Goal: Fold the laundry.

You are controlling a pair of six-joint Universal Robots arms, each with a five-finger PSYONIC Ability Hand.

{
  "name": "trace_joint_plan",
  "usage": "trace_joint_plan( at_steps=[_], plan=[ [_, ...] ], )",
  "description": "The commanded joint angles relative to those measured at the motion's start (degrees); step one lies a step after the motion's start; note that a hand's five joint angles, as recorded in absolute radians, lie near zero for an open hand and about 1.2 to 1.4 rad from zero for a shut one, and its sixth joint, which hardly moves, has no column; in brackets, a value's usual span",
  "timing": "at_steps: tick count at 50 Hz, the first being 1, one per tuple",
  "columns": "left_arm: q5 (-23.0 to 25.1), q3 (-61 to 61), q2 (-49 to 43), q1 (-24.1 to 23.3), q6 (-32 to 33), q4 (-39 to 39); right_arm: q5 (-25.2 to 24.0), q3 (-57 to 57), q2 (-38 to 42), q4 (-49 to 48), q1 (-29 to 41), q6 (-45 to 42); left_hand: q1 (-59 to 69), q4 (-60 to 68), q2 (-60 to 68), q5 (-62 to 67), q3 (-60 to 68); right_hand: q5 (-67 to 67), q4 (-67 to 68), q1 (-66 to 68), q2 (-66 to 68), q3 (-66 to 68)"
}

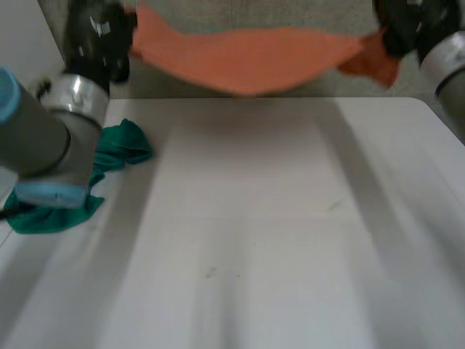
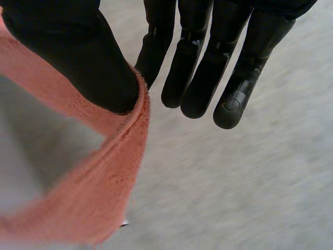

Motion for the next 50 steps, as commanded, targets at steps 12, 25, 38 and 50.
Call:
trace_joint_plan(
  at_steps=[12,25,38,50],
  plan=[
    [-0.9,-18.4,-9.8,-1.2,0.7,-6.3,-1.0,33.1,1.4,1.5,-2.5,-12.8,14.7,11.3,11.4,14.3,11.6,13.6,12.0,23.7,12.9,12.4],
    [-0.5,-22.4,-7.9,2.6,0.1,-9.3,-1.8,37.7,-2.4,8.1,-7.6,-12.4,-27.7,-31.1,-30.9,-28.1,-30.7,13.6,12.0,23.7,12.9,12.4],
    [0.0,-21.6,-9.2,6.4,-0.2,-6.6,-2.0,37.4,-1.9,7.3,-8.3,-9.0,-30.6,-33.9,-33.8,-30.9,-33.6,13.6,12.0,23.7,12.9,12.4],
    [4.1,-21.3,-7.3,6.1,-9.6,-9.0,-2.0,37.7,-2.0,6.5,-8.4,-7.7,-36.4,-39.8,-39.7,-36.8,-39.5,13.6,12.0,23.7,12.9,12.4]
  ],
)
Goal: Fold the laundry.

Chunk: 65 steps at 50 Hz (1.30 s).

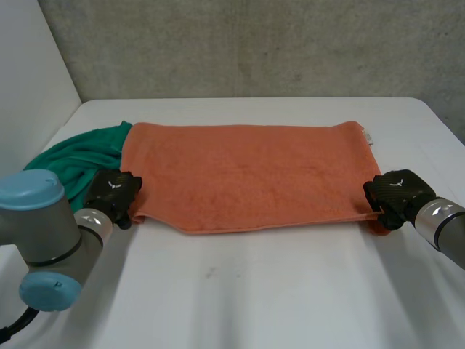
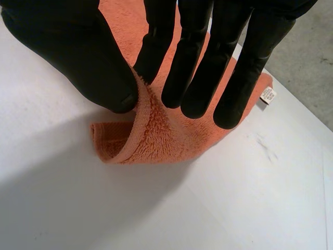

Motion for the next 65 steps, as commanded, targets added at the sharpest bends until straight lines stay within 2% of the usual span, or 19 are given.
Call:
trace_joint_plan(
  at_steps=[1,6,11,23,30,38,41,42,43,46,50,53,57,58,62,65],
  plan=[
    [4.2,0.0,2.2,-0.4,-9.4,-2.7,0.0,0.1,-0.1,-0.3,0.0,0.2,-4.1,-3.3,-3.5,-3.0,-3.8,13.6,12.0,23.7,12.9,12.4],
    [7.1,0.6,2.3,-1.1,-13.3,-5.3,0.1,0.0,-0.1,-0.3,-0.2,0.2,-6.4,-5.7,-5.9,-5.3,-6.2,13.6,12.0,23.7,12.9,12.4],
    [6.6,2.2,1.4,-2.3,-13.1,-5.3,0.3,0.0,-0.1,-0.3,-0.2,0.3,-6.3,-5.5,-5.7,-5.2,-6.0,13.6,12.0,23.7,12.9,12.4],
    [-0.3,12.0,-7.2,-1.7,-12.9,-5.3,1.0,0.3,-0.1,0.0,-1.1,0.3,-3.9,-3.2,-3.4,-2.8,-3.7,13.6,12.0,23.7,12.9,12.4],
    [-1.0,12.8,-8.2,-2.0,-12.2,-5.4,1.3,0.5,-0.1,-0.1,-1.9,0.3,-3.9,-3.2,-3.4,-2.8,-3.7,13.6,12.0,23.7,12.9,12.4],
    [-2.6,11.4,-7.7,-1.7,-8.5,-5.1,2.2,0.5,-0.2,-0.2,-1.8,1.1,-0.1,0.7,0.5,1.1,0.2,13.6,12.0,23.7,12.9,12.4],
    [-3.6,10.4,-6.9,-1.6,-6.8,-5.1,2.2,0.5,-0.3,-0.2,-1.8,1.6,12.7,13.4,13.2,13.8,12.9,13.6,12.0,23.7,12.9,12.4],
    [-3.6,10.0,-6.5,-1.6,-6.4,-5.1,2.3,0.4,-0.3,-0.1,-1.8,1.8,19.1,19.8,19.6,20.2,19.3,13.6,12.0,23.7,12.9,12.4],
    [-3.6,9.4,-5.4,-1.6,-5.6,-5.1,2.3,0.4,-0.3,-0.1,-1.8,1.8,30.6,31.4,31.2,31.7,30.9,13.6,12.0,23.7,12.9,12.4],
    [-3.5,8.1,-3.8,-1.7,-4.4,-5.1,2.5,-0.1,-0.5,0.2,-1.9,1.7,47.6,48.4,48.2,48.8,47.9,13.6,12.0,23.7,12.9,12.4],
    [-3.5,6.0,0.7,-2.3,-2.0,-5.6,2.5,-0.9,-1.5,1.0,-1.8,0.8,47.7,48.4,48.3,48.8,48.0,13.6,12.0,23.7,12.9,12.4],
    [-3.4,3.9,5.4,-2.6,1.5,-7.0,2.4,-1.6,-4.5,4.1,-1.6,-0.2,47.7,48.4,48.3,48.8,48.0,13.6,12.0,23.7,12.9,12.4],
    [-3.4,0.6,12.1,-3.8,9.0,-13.5,1.8,-2.7,-10.6,14.6,-1.9,-5.6,47.7,48.4,48.3,48.8,48.0,13.6,12.0,23.7,12.9,12.4],
    [-3.5,-0.7,14.4,-4.4,12.5,-17.3,1.7,-3.0,-12.3,19.0,-2.1,-8.9,47.7,48.4,48.3,48.8,48.0,13.6,12.0,23.7,12.9,12.4],
    [-3.8,-4.2,19.5,-5.2,18.6,-27.8,2.7,-2.2,-15.3,29.2,-2.8,-19.3,47.7,48.4,48.3,48.8,48.0,13.6,12.0,23.7,12.9,12.4],
    [-3.2,-6.7,22.5,-5.5,20.6,-32.9,4.2,-0.3,-16.7,35.7,-3.9,-25.7,47.7,48.4,48.3,48.8,48.0,13.6,12.0,23.7,12.9,12.4]
  ],
)
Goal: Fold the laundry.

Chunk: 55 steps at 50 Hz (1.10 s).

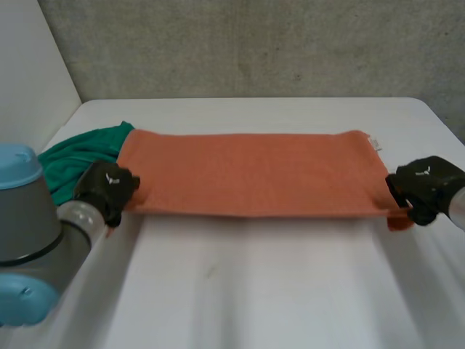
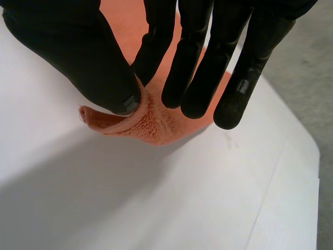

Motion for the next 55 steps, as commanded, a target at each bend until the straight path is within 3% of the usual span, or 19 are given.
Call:
trace_joint_plan(
  at_steps=[1,8,16,23,27,32,38,44,55],
  plan=[
    [0.5,-7.8,9.7,-1.7,9.8,-18.1,3.5,4.1,-5.6,20.6,-2.9,-20.6,14.9,11.6,11.7,15.5,12.0,13.6,12.0,23.7,12.9,12.4],
    [0.5,-9.9,9.8,-4.5,10.3,-18.5,4.5,6.7,-5.6,19.8,-4.7,-24.0,14.9,11.6,11.7,15.5,12.0,13.6,12.0,23.7,12.9,12.4],
    [-0.3,-0.6,-1.7,-4.6,10.4,-8.3,6.8,4.4,2.0,7.9,-3.0,-20.0,14.9,11.6,11.7,15.5,12.0,13.6,12.0,23.7,12.9,12.4],
    [-0.7,12.5,-13.3,-5.2,10.5,-3.2,11.6,-2.9,8.9,-1.0,4.7,-16.2,14.9,11.6,11.7,15.5,12.0,13.6,12.0,23.7,12.9,12.4],
    [-0.6,22.3,-17.6,-5.2,10.6,-2.6,13.5,-11.5,11.7,-4.7,7.2,-14.9,14.9,11.6,11.7,15.5,12.0,13.6,12.0,23.7,12.9,12.4],
    [-0.6,37.3,-17.9,-5.1,10.5,1.0,13.6,-31.9,11.7,-10.7,9.2,-5.7,14.9,11.6,11.7,15.5,12.0,13.6,12.0,23.7,12.9,12.4],
    [-0.8,52.2,-13.0,-5.1,8.8,13.5,12.8,-50.2,10.5,-16.8,9.0,7.4,14.9,11.6,11.7,15.5,12.0,13.6,12.0,23.7,12.9,12.4],
    [-0.3,49.6,-5.7,-4.5,2.0,16.6,9.8,-53.7,9.9,-17.0,8.8,11.8,14.9,11.6,11.7,15.5,12.0,13.6,12.0,23.7,12.9,12.4],
    [0.3,26.3,-2.0,-3.6,-2.0,17.2,7.7,-35.7,9.5,-15.7,8.5,11.5,14.9,11.6,11.7,15.5,12.0,13.6,12.0,23.7,12.9,12.4]
  ],
)
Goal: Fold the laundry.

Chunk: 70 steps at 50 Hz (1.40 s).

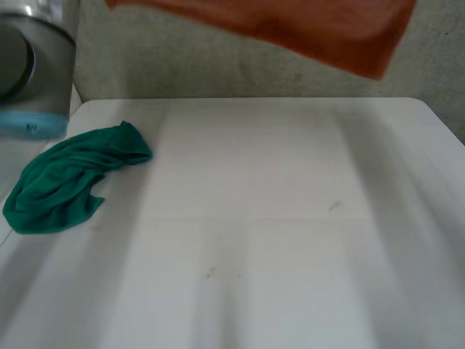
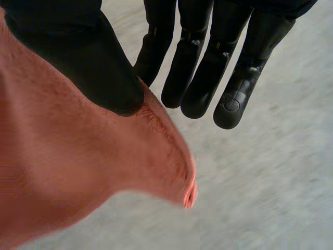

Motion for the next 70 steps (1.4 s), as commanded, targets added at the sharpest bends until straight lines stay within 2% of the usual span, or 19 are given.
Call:
trace_joint_plan(
  at_steps=[1,5,10,17,21,24,25,29,30,35,39,43,49,58,65,67,70],
  plan=[
    [0.2,-17.4,1.1,0.5,-1.7,-0.2,-0.9,14.1,0.0,0.5,-0.1,-0.8,14.9,11.3,11.5,14.2,11.7,13.0,12.0,23.6,12.6,12.4],
    [0.6,-25.0,0.0,0.6,-1.9,1.2,-2.9,21.7,0.6,0.1,-0.1,-1.0,14.9,11.3,11.5,14.2,11.7,13.0,12.0,23.6,12.6,12.4],
    [0.7,-31.7,-8.0,-0.4,-1.6,5.2,-7.5,31.9,4.8,-2.0,-0.1,-4.4,14.9,11.3,11.5,14.2,11.7,13.0,12.0,23.6,12.6,12.4],
    [-0.3,-35.3,-12.4,-1.8,-1.3,4.7,-7.4,39.5,7.3,-3.0,-0.2,-9.3,14.9,11.3,11.5,14.2,11.7,13.0,12.0,23.6,12.6,12.4],
    [-2.2,-39.7,-11.6,-3.3,-0.7,2.3,-7.0,43.8,5.9,1.9,-1.4,-14.9,14.9,11.3,11.5,14.2,11.7,13.0,12.0,23.6,12.6,12.4],
    [-4.9,-43.0,-8.2,-3.6,0.2,-2.7,-5.8,45.6,3.7,8.8,-3.5,-19.1,14.9,11.3,11.5,14.2,11.7,13.0,12.0,23.6,12.6,12.4],
    [-5.8,-43.7,-6.6,-3.6,0.4,-4.4,-4.8,46.8,1.0,14.1,-5.0,-22.1,14.9,11.3,11.5,14.2,11.7,13.0,12.0,23.6,12.6,12.4],
    [-7.9,-47.7,0.8,-2.9,0.7,-14.5,-1.5,51.0,-5.6,26.2,-8.9,-28.6,14.9,11.3,11.5,14.2,11.7,13.0,12.0,23.6,12.6,12.4],
    [-8.0,-49.1,3.6,-2.7,0.8,-19.2,-1.1,51.9,-6.7,28.2,-9.4,-30.1,14.9,11.3,11.5,14.2,11.7,13.0,12.0,23.6,12.6,12.4],
    [-7.2,-53.4,10.7,-3.2,2.1,-34.2,0.2,56.2,-14.1,34.1,-11.3,-38.3,14.9,11.3,11.5,14.2,11.7,13.0,12.0,23.6,12.6,12.4],
    [-5.1,-54.3,12.9,-3.7,4.2,-36.7,-0.3,56.9,-16.7,33.9,-12.9,-41.2,14.9,11.3,11.5,14.2,11.7,13.0,12.0,23.6,12.6,12.4],
    [-4.7,-51.1,11.5,-4.0,4.9,-32.4,-1.9,55.7,-16.0,30.3,-12.5,-39.3,14.9,11.3,11.5,14.2,11.7,13.0,12.0,23.6,12.6,12.4],
    [-5.8,-43.3,2.5,-3.8,5.0,-23.6,-1.4,51.5,-6.1,20.3,-10.5,-32.6,14.9,11.3,11.5,14.2,11.7,13.0,12.0,23.6,12.6,12.4],
    [-5.9,-37.0,-4.3,-3.3,4.2,-20.0,-1.9,49.0,-5.2,12.9,-6.5,-23.5,14.9,11.3,11.5,14.2,11.7,13.0,12.0,23.6,12.6,12.4],
    [-6.4,-34.5,-6.6,-3.3,4.2,-16.3,-1.6,43.1,-0.5,14.2,-6.8,-10.2,9.8,6.1,6.4,9.1,6.5,13.0,12.0,23.6,12.6,12.4],
    [-6.4,-34.7,-6.6,-3.5,4.2,-16.3,-1.9,42.1,-0.3,16.8,-6.9,-7.6,9.2,5.6,5.8,8.5,6.0,-2.9,-3.9,7.8,-3.2,-3.4],
    [-6.4,-35.5,-6.7,-4.1,3.9,-16.2,-2.6,40.6,0.1,22.8,-7.0,-4.5,7.9,4.3,4.5,7.2,4.6,-11.8,-12.8,-1.2,-12.2,-12.4]
  ],
)
